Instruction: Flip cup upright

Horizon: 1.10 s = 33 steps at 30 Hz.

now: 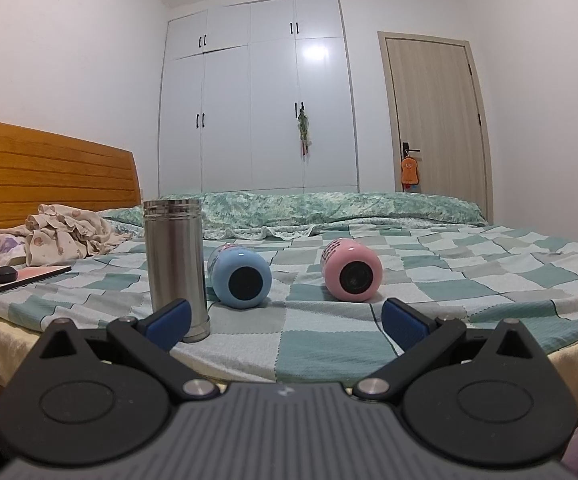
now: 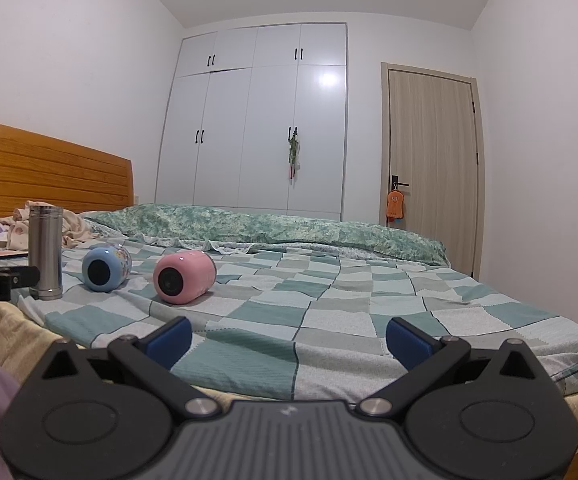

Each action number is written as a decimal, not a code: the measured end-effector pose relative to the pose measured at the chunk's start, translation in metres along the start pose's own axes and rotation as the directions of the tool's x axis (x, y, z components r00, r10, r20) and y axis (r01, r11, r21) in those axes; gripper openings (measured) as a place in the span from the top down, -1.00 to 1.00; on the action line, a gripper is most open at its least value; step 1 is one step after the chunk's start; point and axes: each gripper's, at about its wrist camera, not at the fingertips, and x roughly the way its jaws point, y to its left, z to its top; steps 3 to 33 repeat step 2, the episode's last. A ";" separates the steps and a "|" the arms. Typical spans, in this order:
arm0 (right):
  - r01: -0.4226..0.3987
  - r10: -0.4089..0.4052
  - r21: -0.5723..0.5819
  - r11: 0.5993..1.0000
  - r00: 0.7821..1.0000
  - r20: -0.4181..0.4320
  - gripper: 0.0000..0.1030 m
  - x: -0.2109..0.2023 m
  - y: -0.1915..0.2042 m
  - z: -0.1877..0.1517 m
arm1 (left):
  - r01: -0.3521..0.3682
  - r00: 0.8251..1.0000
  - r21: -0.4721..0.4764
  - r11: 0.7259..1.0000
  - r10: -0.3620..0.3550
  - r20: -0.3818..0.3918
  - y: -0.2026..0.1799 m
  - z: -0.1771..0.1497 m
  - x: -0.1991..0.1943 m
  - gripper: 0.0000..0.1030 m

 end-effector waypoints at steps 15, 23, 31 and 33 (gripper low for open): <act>0.000 0.000 0.000 1.000 1.000 0.000 -1.00 0.001 0.000 0.000 | 0.001 1.000 0.000 1.000 -0.001 -0.002 0.000 0.000 0.001 -1.00; 0.000 0.000 0.000 1.000 1.000 0.000 -1.00 0.001 0.000 0.000 | 0.001 1.000 0.000 1.000 -0.001 -0.002 0.000 0.000 0.001 -1.00; 0.000 0.000 0.000 1.000 1.000 0.000 -1.00 0.001 0.000 0.000 | 0.001 1.000 0.000 1.000 -0.001 -0.002 0.000 0.000 0.001 -1.00; 0.000 0.000 0.000 1.000 1.000 0.000 -1.00 0.001 0.000 0.000 | 0.001 1.000 0.000 1.000 -0.001 -0.002 0.000 0.000 0.001 -1.00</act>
